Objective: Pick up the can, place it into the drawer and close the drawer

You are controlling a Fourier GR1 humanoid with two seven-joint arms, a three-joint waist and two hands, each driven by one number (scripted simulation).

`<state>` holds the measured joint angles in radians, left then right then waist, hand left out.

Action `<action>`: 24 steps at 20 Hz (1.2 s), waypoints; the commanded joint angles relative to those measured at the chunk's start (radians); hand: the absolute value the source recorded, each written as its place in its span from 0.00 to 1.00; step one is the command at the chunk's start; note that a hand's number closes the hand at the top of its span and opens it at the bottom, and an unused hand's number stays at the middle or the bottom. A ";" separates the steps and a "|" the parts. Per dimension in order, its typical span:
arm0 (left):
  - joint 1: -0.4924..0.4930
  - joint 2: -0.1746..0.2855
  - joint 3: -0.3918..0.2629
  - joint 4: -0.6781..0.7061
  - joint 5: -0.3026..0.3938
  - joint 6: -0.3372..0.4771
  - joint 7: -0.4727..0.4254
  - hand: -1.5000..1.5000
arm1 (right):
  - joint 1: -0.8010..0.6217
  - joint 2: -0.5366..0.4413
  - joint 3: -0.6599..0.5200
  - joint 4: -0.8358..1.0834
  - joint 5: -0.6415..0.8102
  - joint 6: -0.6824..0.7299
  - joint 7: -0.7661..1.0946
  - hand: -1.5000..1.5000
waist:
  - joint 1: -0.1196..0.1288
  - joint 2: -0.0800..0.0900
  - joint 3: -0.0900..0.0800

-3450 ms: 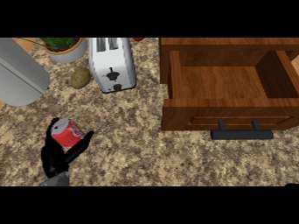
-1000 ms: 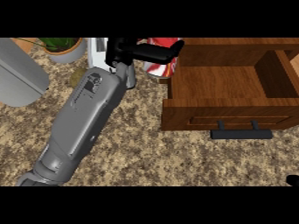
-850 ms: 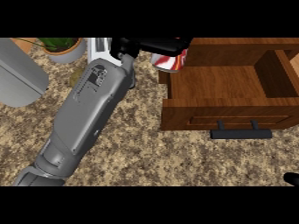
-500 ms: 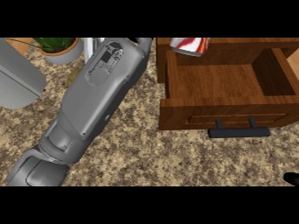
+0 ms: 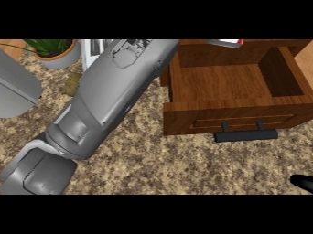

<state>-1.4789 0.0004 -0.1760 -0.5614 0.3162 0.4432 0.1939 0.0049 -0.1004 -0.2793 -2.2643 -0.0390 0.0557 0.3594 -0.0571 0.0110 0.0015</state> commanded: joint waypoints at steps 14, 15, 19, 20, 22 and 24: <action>-0.115 0.000 -0.135 0.215 0.144 0.187 -0.086 0.00 | -0.115 -0.067 -0.022 0.038 -0.057 0.007 0.072 0.00 | -0.043 0.012 0.002; -0.133 0.000 -0.123 0.240 0.126 0.206 -0.104 0.00 | -0.047 -0.068 -0.039 0.043 -0.070 0.046 0.020 0.00 | -0.041 0.011 0.002; -0.134 0.000 -0.132 0.261 0.156 0.196 -0.131 0.00 | -0.104 -0.094 0.009 0.063 0.032 0.043 -0.017 0.00 | -0.044 0.023 0.002; -0.150 0.000 -0.115 0.266 0.162 0.196 -0.151 0.00 | -0.088 -0.096 0.000 0.058 0.036 0.048 -0.035 0.00 | -0.049 0.024 0.002; -0.111 0.000 -0.143 0.229 0.199 0.204 -0.139 0.00 | -0.049 -0.081 0.035 0.052 0.064 0.068 -0.089 0.00 | -0.044 0.014 0.002; -0.137 0.000 -0.155 0.222 0.221 0.225 -0.117 0.00 | -0.115 -0.124 0.062 0.070 0.110 0.076 -0.073 0.00 | -0.053 0.017 0.002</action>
<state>-1.6036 0.0001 -0.3153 -0.3291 0.4987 0.6508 0.0635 -0.0819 -0.1982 -0.2533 -2.2139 0.0121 0.1144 0.3149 -0.1073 0.0285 0.0036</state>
